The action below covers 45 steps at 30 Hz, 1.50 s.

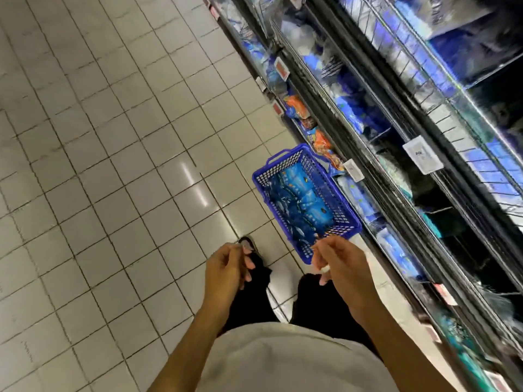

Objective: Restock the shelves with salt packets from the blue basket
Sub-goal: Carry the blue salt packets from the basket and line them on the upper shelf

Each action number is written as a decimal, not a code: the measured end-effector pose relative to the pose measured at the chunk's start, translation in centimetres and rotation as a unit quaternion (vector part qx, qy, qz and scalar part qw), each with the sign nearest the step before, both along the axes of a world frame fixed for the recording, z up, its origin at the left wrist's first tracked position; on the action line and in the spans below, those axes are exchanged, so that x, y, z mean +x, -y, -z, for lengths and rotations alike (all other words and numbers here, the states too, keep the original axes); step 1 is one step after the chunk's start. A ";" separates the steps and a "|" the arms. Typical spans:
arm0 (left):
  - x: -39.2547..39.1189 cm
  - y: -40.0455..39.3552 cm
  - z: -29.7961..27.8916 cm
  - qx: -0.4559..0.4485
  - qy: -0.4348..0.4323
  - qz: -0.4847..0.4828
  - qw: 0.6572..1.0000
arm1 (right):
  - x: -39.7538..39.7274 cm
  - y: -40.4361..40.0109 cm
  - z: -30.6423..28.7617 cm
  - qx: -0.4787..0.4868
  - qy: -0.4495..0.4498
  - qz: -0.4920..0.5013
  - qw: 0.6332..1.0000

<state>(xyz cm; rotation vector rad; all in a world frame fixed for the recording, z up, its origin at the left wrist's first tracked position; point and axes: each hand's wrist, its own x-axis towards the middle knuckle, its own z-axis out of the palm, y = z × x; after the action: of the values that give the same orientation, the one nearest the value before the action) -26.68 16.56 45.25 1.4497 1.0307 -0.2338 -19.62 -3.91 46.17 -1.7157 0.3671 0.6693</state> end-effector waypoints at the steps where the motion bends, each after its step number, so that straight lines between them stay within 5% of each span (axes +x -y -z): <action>1: 1.6 -0.6 0.9 -0.003 -0.008 0.019 1.000 | 0.6 -0.3 1.0 -0.010 -0.013 0.021 1.000; 8: 12.7 -0.6 12.1 -0.027 -0.068 0.132 0.988 | 5.9 0.3 14.3 -0.105 -0.089 0.115 0.984; 17: 23.0 4.2 38.4 0.014 -0.140 0.288 0.947 | 10.7 4.0 44.8 -0.211 -0.205 0.103 0.950; 23: 27.6 6.5 55.0 0.202 -0.120 0.542 0.807 | 11.4 5.4 59.7 -0.250 -0.263 0.104 0.926; 28: 29.7 7.8 65.2 0.296 -0.128 0.553 0.768 | 10.6 4.5 66.4 -0.294 -0.296 0.142 0.898; 36: 28.7 8.8 71.6 0.266 -0.179 0.449 0.834 | 9.6 4.3 69.6 -0.205 -0.267 0.367 0.867; 45: 30.0 8.3 68.3 0.100 -0.183 0.306 0.929 | 10.0 4.5 65.8 0.031 -0.260 0.469 0.843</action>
<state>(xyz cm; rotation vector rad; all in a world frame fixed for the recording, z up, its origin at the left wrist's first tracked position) 3.30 8.27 -23.07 1.9400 0.8806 -0.8995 -9.60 -8.39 -19.59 -1.0480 1.4372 0.3736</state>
